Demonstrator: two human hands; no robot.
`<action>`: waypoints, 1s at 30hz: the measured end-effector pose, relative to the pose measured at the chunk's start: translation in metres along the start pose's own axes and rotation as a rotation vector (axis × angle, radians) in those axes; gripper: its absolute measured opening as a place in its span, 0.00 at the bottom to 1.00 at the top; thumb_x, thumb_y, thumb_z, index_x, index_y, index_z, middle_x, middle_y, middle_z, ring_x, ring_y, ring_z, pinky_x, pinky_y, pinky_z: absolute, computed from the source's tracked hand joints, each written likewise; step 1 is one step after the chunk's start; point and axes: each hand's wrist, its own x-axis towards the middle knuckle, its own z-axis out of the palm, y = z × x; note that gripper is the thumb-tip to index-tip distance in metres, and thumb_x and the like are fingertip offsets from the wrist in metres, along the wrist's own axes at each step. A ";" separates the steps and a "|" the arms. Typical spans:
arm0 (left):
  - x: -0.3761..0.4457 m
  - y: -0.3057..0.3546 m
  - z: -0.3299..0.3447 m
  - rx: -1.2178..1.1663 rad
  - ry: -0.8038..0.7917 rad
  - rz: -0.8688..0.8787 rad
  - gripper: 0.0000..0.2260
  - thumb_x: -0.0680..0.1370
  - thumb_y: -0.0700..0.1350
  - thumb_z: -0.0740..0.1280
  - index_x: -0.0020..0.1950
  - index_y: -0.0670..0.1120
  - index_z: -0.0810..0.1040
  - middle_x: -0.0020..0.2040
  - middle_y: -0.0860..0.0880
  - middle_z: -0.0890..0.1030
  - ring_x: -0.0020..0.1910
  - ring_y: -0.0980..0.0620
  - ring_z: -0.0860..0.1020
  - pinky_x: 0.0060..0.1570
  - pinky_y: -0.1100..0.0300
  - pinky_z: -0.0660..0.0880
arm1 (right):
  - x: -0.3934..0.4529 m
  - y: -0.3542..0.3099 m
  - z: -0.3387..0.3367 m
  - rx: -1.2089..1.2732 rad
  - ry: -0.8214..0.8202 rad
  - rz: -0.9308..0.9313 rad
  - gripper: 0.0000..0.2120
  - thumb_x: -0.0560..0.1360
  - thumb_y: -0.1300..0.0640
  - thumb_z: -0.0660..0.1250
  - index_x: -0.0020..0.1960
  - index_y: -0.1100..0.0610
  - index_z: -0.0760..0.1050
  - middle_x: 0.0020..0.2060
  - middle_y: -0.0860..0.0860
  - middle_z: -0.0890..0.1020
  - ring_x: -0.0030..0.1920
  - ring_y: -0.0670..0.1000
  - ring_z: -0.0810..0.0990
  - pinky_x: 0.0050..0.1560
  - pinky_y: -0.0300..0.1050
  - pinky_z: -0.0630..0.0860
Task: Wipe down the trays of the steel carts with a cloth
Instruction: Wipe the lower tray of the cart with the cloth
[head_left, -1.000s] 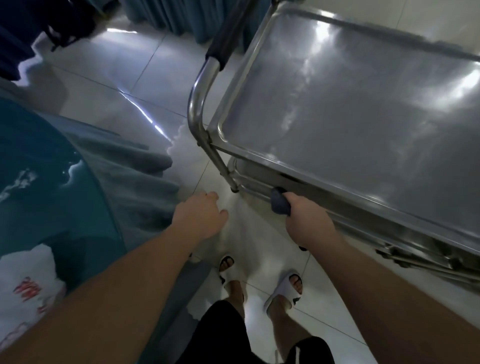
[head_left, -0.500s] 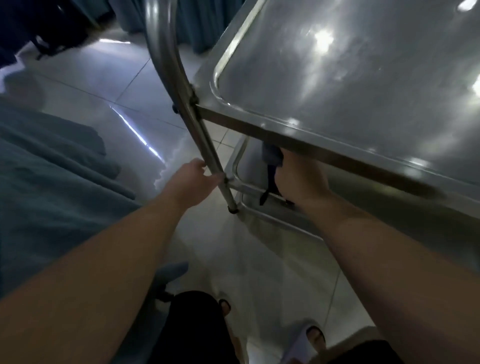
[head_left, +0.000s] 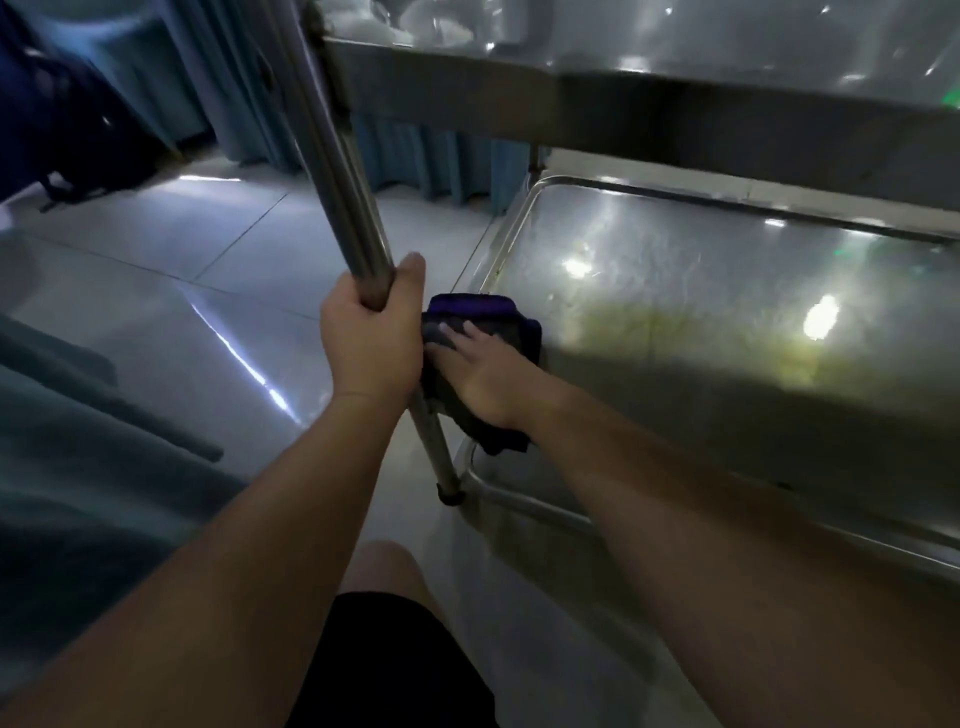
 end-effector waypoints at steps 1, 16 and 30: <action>-0.001 -0.001 0.004 -0.036 0.006 -0.011 0.14 0.77 0.60 0.71 0.44 0.50 0.77 0.33 0.55 0.78 0.32 0.58 0.77 0.33 0.67 0.75 | -0.004 0.003 0.003 -0.067 0.019 -0.016 0.28 0.86 0.38 0.43 0.84 0.44 0.55 0.85 0.49 0.51 0.84 0.56 0.44 0.82 0.59 0.43; -0.001 -0.005 0.015 -0.136 0.088 -0.069 0.13 0.71 0.54 0.69 0.42 0.45 0.73 0.29 0.47 0.70 0.26 0.53 0.72 0.27 0.63 0.74 | -0.034 0.150 -0.084 -0.482 0.393 0.441 0.41 0.79 0.29 0.43 0.84 0.53 0.49 0.85 0.54 0.46 0.84 0.60 0.44 0.82 0.59 0.44; 0.001 -0.011 0.015 -0.134 0.073 -0.048 0.12 0.71 0.53 0.69 0.38 0.46 0.72 0.30 0.47 0.69 0.27 0.54 0.72 0.28 0.62 0.75 | -0.028 0.131 -0.085 -0.541 0.306 -0.045 0.40 0.76 0.29 0.55 0.82 0.50 0.62 0.82 0.50 0.63 0.81 0.53 0.59 0.81 0.51 0.55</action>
